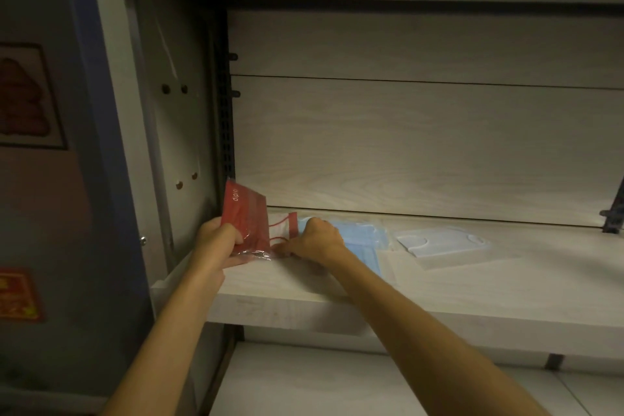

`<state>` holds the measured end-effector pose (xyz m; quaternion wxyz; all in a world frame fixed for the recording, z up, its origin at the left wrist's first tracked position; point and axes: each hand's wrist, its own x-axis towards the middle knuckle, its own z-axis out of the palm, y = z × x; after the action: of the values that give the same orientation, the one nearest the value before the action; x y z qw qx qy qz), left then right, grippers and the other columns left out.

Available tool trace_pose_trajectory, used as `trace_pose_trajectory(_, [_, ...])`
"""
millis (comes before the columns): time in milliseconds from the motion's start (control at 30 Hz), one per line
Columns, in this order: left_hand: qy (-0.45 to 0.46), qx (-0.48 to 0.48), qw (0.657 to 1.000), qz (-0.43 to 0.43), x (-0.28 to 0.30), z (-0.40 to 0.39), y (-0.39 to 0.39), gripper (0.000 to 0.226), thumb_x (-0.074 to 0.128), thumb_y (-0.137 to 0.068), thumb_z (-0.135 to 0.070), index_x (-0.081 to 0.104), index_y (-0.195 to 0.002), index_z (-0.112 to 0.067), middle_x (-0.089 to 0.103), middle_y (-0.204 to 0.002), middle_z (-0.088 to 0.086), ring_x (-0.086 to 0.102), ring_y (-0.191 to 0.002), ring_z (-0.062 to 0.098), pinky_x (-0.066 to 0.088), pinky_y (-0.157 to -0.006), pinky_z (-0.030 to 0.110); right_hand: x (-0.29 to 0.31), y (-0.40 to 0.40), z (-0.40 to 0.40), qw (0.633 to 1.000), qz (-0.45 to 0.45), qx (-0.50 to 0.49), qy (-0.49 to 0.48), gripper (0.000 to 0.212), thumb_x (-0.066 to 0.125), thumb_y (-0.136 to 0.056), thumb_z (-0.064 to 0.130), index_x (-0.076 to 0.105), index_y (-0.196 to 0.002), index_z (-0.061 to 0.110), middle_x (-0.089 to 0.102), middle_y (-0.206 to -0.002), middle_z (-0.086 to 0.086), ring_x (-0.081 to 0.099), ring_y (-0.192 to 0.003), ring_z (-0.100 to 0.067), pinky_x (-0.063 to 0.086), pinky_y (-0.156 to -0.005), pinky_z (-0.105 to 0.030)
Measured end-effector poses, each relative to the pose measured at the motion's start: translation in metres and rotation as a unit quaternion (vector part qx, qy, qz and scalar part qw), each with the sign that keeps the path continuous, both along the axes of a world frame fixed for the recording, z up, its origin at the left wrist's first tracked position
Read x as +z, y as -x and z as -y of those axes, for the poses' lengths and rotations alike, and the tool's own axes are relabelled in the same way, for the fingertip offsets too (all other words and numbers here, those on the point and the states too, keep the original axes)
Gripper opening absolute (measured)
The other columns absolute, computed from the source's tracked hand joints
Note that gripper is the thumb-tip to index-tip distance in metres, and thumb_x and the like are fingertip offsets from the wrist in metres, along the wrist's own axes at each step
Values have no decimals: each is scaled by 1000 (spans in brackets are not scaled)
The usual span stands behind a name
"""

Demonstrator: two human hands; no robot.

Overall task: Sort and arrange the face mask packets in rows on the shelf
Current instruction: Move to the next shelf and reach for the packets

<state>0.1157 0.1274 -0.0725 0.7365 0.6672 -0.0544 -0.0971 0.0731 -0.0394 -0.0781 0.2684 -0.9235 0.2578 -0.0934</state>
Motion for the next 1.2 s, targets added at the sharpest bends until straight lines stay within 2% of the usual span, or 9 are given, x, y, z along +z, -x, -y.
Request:
trace_pose_trajectory(200, [-4,-13,1000,3,-1,-1,0,39,46,-85,12,60,-114,-10,62,-107,13,63,-92,29,57,-53,30,5,9,18,970,205,-45,-123,14,73,-74,15,73,-87,12,72,-83,-3,69,-80,-21,58,-74,-34])
trace_pose_trajectory(367, [-16,-29,999,5,-2,0,1,42,47,-84,11,61,-117,-11,62,-105,10,64,-93,30,57,-49,27,5,21,32,901,415,-34,124,13,71,-79,7,72,-84,19,64,-87,2,57,-83,-17,44,-68,-30])
trace_pose_trajectory(500, [-20,-28,999,0,-2,0,0,43,47,-84,11,61,-119,-10,62,-104,10,64,-94,30,56,-47,26,-10,25,32,919,264,80,282,3,69,-79,23,71,-78,22,63,-92,-3,56,-92,-29,42,-75,-36])
trace_pose_trajectory(600, [-27,-37,999,3,-3,-1,1,41,48,-83,11,63,-115,-10,63,-105,11,64,-97,32,57,-49,27,-20,24,28,954,107,122,251,48,53,-74,67,69,-91,25,63,-108,0,55,-104,-25,46,-88,-39])
trace_pose_trajectory(667, [-29,-42,999,6,-3,-1,3,38,48,-83,11,64,-108,-12,63,-104,11,64,-97,32,58,-53,30,-18,24,25,971,111,117,174,62,45,-73,78,71,-93,26,66,-106,5,57,-102,-21,51,-90,-42])
trace_pose_trajectory(800, [-34,-37,999,7,-2,-2,3,34,48,-83,11,63,-92,-18,63,-102,10,64,-95,30,58,-56,31,-10,31,31,980,110,-34,160,65,57,-81,67,64,-115,12,56,-118,-10,53,-114,-29,50,-91,-40])
trace_pose_trajectory(900, [-32,-34,999,11,-2,-2,3,34,49,-83,10,64,-90,-20,64,-101,9,64,-96,29,59,-58,33,-9,36,35,988,37,-102,108,87,71,-69,72,49,-128,12,57,-128,-10,54,-122,-30,47,-94,-39])
trace_pose_trajectory(1033, [-27,-35,999,11,-1,-1,3,24,57,-89,1,61,-86,-22,66,-95,8,67,-87,26,59,-62,34,-5,34,37,990,52,-120,45,80,83,-63,64,55,-116,11,66,-108,-5,64,-103,-25,51,-79,-34])
trace_pose_trajectory(1200, [-45,-43,998,17,-4,1,1,23,63,-92,-3,56,-85,-25,67,-91,8,71,-76,25,57,-56,28,-2,34,48,983,88,-127,-95,45,92,-60,37,71,-87,8,70,-69,-2,66,-61,-17,50,-51,-27])
